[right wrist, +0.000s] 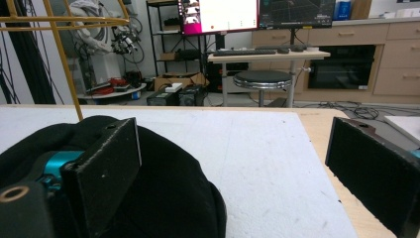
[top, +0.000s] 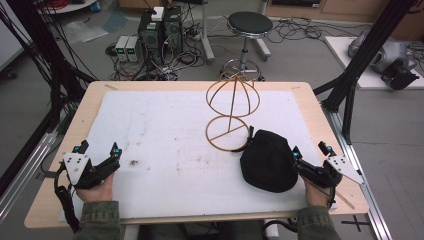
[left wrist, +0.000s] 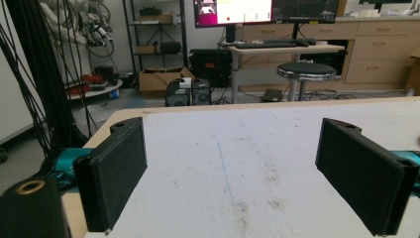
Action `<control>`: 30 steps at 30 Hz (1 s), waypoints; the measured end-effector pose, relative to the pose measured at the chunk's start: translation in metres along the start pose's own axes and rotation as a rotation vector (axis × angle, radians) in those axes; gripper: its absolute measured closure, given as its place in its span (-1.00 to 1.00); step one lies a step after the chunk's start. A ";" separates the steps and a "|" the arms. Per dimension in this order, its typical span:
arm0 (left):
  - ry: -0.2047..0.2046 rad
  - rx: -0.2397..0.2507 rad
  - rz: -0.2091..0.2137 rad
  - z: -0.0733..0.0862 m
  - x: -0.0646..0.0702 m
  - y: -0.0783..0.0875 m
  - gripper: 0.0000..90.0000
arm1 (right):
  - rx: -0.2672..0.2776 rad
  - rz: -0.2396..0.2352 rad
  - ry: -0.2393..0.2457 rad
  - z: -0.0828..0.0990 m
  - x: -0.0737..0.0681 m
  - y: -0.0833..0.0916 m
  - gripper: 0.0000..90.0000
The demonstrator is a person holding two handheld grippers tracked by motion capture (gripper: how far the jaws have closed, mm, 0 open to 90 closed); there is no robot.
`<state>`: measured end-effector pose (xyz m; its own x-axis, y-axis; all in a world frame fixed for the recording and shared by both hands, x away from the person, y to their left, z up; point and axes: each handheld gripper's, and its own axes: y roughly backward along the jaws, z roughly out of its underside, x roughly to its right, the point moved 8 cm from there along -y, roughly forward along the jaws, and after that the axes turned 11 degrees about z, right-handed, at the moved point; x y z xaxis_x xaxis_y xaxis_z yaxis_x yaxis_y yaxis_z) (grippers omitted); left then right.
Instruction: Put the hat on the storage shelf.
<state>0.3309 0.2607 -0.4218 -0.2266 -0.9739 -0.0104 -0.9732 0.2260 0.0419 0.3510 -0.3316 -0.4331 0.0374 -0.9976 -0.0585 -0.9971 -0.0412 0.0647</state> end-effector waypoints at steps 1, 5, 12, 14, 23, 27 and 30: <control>0.000 0.000 0.000 0.000 0.000 0.000 -0.72 | 0.002 0.000 0.003 0.000 -0.001 0.000 -0.87; 0.008 -0.003 -0.001 0.001 -0.002 0.000 -0.72 | 0.005 -0.002 0.003 -0.001 -0.002 0.001 -0.87; 0.022 -0.012 0.011 0.002 -0.002 -0.002 -0.72 | 0.010 0.002 -0.007 -0.002 -0.001 0.002 -0.87; 0.022 -0.012 0.012 0.002 -0.002 -0.002 -0.72 | 0.011 0.004 -0.012 -0.002 0.000 0.003 -0.87; 0.024 -0.012 0.013 0.002 -0.002 -0.002 -0.71 | 0.025 0.003 -0.007 -0.005 0.001 0.004 -0.87; 0.025 -0.012 0.026 0.002 -0.001 -0.003 -0.71 | 0.014 -0.046 -0.019 -0.008 -0.007 0.004 -0.87; 0.020 -0.016 0.032 0.002 0.000 -0.003 -0.71 | 0.012 -0.083 -0.043 -0.011 -0.012 0.004 -0.87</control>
<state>0.3338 0.2599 -0.4241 -0.2565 -0.9665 0.0113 -0.9647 0.2567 0.0582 0.3471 -0.3202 -0.4207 0.1174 -0.9874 -0.1061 -0.9914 -0.1227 0.0456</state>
